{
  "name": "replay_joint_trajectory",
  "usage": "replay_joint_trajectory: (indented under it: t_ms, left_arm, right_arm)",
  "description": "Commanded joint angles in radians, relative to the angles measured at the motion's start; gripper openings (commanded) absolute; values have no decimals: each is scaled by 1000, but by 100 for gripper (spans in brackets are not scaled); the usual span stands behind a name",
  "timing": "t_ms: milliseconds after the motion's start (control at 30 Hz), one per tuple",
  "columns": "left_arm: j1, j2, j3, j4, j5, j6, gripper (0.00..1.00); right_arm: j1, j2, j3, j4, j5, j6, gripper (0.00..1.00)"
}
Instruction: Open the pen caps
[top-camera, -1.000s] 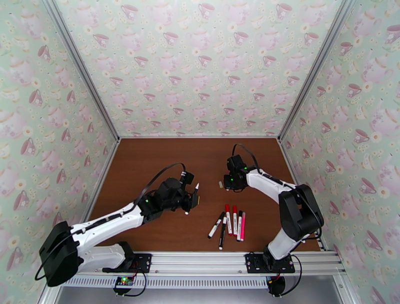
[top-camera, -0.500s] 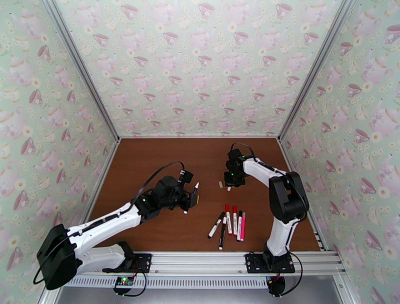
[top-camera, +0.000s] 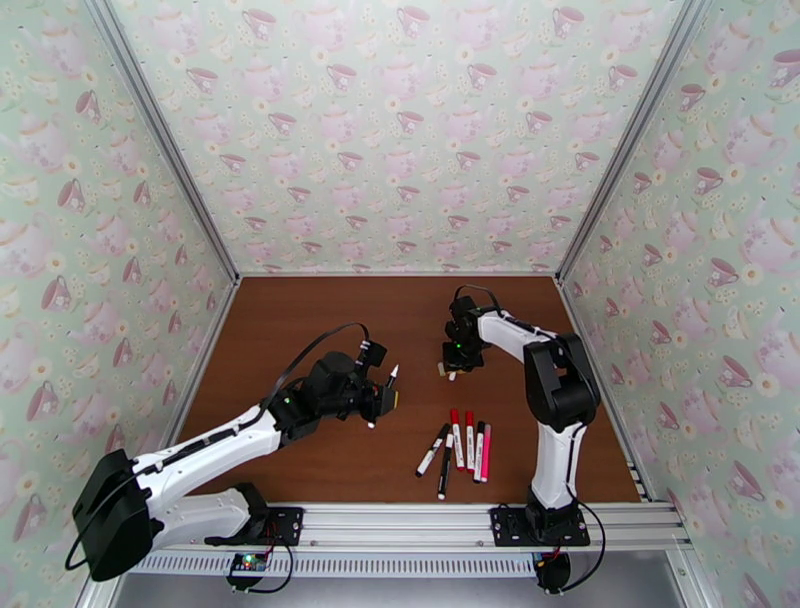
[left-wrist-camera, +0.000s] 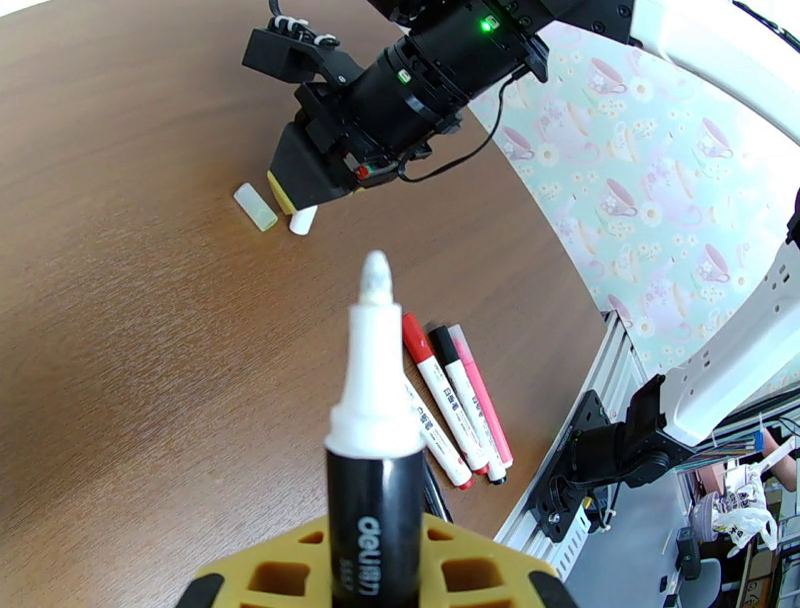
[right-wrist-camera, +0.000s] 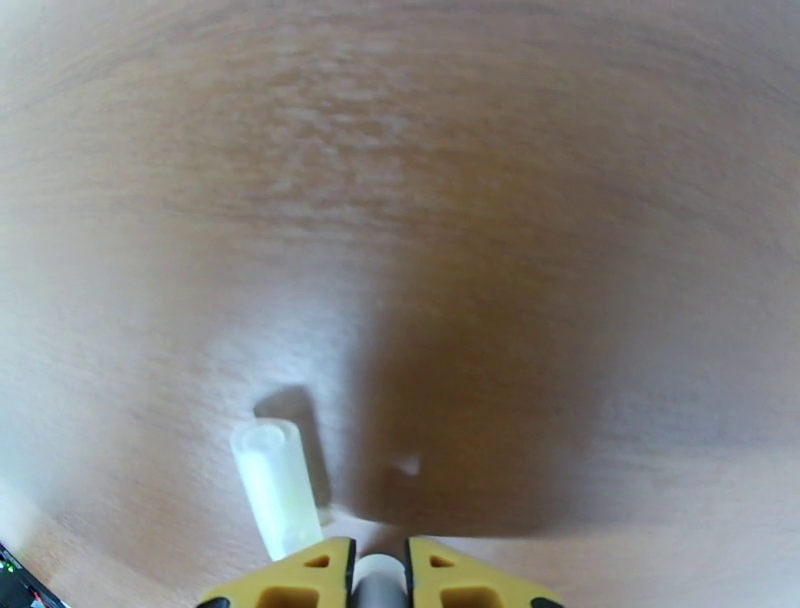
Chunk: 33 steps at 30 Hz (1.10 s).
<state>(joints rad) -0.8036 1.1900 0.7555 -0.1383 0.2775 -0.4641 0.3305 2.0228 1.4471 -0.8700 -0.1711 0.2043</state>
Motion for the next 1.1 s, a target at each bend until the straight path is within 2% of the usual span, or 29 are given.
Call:
replay_joint_trajectory:
  t_ms: [0, 400, 633, 733, 833, 1067]
  left_arm:
    - [6, -12, 14, -2, 19, 4, 13]
    - [6, -6, 22, -14, 19, 7, 13]
    - [7, -6, 29, -25, 3, 8, 13]
    - [7, 4, 38, -44, -19, 4, 12]
    - [8, 11, 46, -64, -88, -6, 12]
    - [11, 55, 106, -149, -188, -10, 13]
  right_arm:
    - [-2, 32, 31, 6, -15, -7, 18]
    - [-3, 49, 58, 34, -14, 21, 29]
    - [-2, 3, 4, 99, -49, 57, 31]
    - [-2, -31, -38, 128, -43, 76, 31]
    - [-2, -95, -110, 176, -14, 101, 34]
    - [-2, -292, -303, 320, 11, 127, 39]
